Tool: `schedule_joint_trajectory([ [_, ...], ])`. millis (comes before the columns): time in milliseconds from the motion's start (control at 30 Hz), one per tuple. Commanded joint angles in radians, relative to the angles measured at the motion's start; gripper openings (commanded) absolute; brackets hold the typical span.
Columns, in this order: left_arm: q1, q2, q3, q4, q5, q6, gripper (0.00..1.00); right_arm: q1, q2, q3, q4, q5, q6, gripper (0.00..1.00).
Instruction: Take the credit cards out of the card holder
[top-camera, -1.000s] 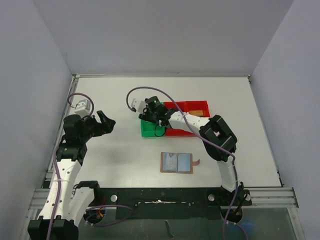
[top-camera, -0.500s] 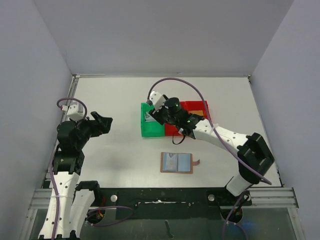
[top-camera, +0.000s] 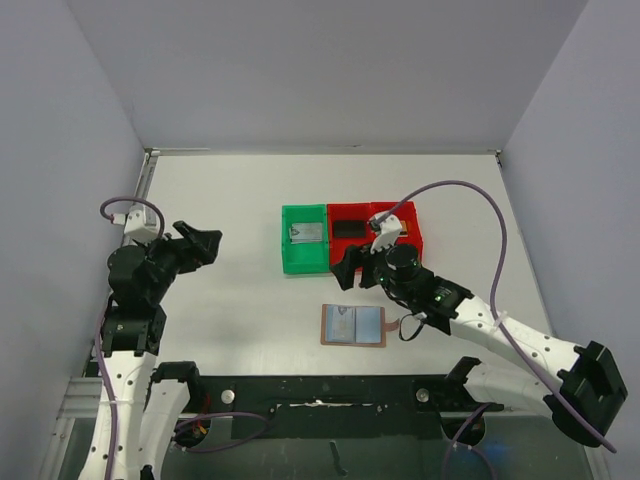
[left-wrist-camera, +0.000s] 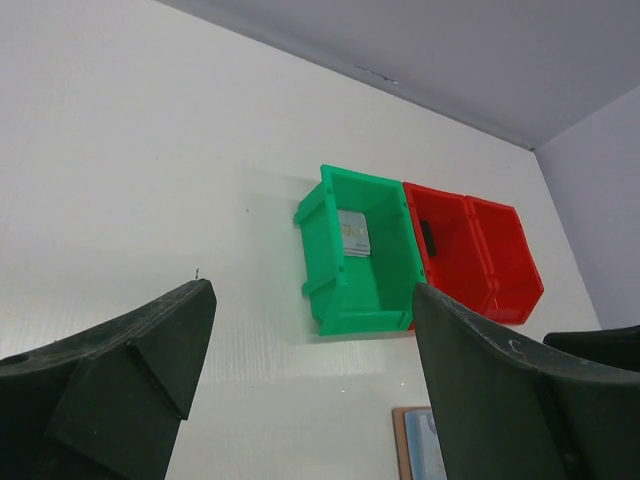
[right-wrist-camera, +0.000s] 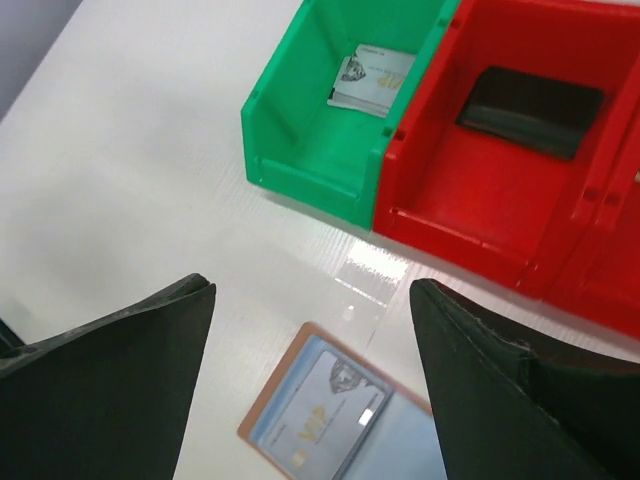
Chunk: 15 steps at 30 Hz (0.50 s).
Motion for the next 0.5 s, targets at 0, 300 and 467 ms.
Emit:
schedule_joint_trajectory([
  [0, 0.007, 0.066, 0.089, -0.024, 0.023, -0.015, 0.79, -0.004, -0.086, -0.081, -0.022, -0.004, 0.271, 0.81],
  [300, 0.007, 0.011, 0.074, -0.045, -0.038, -0.031, 0.79, 0.014, -0.119, -0.295, 0.009, -0.012, 0.537, 0.72],
  [467, 0.007, -0.073, 0.032, 0.011, 0.001, -0.035, 0.79, 0.019, -0.090, -0.332, 0.049, -0.024, 0.562, 0.70],
])
